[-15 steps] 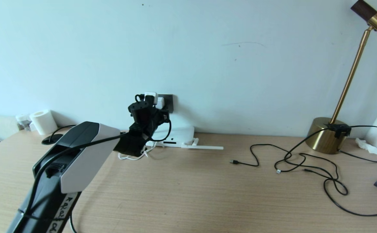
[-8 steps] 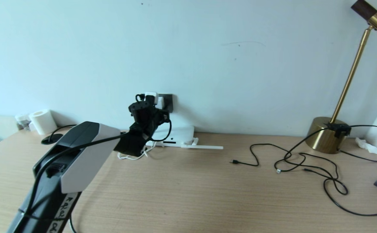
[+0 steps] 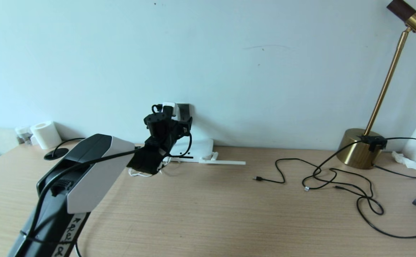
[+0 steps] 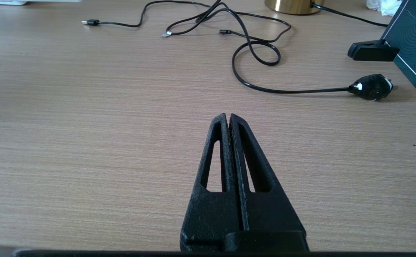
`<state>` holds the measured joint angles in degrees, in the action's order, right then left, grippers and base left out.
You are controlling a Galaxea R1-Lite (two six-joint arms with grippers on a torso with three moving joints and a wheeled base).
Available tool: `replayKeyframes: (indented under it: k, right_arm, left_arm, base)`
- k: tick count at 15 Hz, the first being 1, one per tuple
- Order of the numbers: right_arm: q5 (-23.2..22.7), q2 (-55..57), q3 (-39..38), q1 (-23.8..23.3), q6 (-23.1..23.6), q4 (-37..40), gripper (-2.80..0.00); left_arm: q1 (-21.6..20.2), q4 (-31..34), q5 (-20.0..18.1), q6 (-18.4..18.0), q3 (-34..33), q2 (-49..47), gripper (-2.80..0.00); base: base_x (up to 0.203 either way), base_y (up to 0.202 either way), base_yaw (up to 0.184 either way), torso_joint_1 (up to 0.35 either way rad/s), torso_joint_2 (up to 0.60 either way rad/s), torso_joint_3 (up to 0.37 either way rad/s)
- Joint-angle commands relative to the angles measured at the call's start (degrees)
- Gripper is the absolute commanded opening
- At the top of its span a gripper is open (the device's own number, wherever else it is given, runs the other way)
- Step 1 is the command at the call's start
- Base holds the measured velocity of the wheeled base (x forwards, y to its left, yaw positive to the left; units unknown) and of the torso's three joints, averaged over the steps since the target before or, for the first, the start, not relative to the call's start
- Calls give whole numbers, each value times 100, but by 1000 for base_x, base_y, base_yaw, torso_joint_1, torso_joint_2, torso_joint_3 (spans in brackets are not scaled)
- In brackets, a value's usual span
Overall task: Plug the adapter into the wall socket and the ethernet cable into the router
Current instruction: Plug plug into socket, then pick up cable
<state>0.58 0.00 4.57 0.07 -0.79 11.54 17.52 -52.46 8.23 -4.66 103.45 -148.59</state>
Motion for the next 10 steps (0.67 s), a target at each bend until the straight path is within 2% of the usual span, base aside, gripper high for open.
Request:
replayKeyframes:
  k: [1,5,10]
  right_arm:
    - [4,9,0,1,0,6,-280]
    - [4,1,0,1,0,6,-280]
    - [4,9,0,1,0,6,-280]
  left_arm:
    - [4,-129,36,-3,-452,348,0]
    - [26,-452,38,-12,-1659,1465,0]
    - [263,-634,31,-9,-2729,2820,0]
  base:
    - [0,0,0,0,0,0]
    - [0,0,0,0,0,0]
    - [0,0,0,0,0,0]
